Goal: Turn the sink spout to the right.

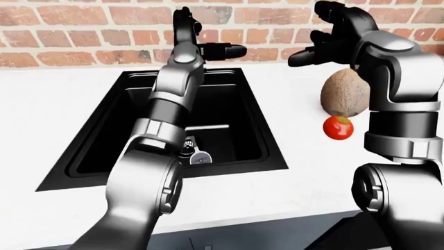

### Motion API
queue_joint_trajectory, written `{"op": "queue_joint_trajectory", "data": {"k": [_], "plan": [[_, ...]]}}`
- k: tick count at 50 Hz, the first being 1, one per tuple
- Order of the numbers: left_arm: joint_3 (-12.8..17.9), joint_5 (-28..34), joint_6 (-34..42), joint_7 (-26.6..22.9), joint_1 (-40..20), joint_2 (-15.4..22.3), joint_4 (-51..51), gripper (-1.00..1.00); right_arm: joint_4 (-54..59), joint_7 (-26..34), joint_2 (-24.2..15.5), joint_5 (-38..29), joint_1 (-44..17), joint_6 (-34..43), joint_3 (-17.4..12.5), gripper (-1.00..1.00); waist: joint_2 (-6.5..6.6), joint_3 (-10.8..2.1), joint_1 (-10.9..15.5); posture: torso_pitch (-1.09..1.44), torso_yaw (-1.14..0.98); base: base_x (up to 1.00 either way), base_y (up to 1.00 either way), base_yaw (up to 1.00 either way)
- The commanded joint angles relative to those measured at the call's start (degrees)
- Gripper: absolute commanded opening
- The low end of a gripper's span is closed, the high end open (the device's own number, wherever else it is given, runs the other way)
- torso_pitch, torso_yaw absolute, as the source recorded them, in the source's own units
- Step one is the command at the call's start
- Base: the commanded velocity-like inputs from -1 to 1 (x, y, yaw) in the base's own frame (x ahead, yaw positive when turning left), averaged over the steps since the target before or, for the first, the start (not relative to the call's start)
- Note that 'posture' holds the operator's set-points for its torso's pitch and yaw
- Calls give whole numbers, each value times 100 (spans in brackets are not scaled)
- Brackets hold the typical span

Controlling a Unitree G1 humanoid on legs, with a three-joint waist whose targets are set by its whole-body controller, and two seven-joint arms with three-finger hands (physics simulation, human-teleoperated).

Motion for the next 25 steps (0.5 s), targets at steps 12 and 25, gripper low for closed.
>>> {"op": "queue_joint_trajectory", "data": {"k": [12, 25], "plan": [[-54, 52, -140, 10, -178, -92, -316, 100, -163, -13, -67, -25, -247, -155, -48, 100, -28, -169, -1, -12, 0, 0, 0, 0], [-148, 100, 61, 79, 25, -299, -724, 100, -250, 24, -109, -39, -269, -67, -65, 100, -41, -165, 1, -12, 0, 0, 0, 0]]}}
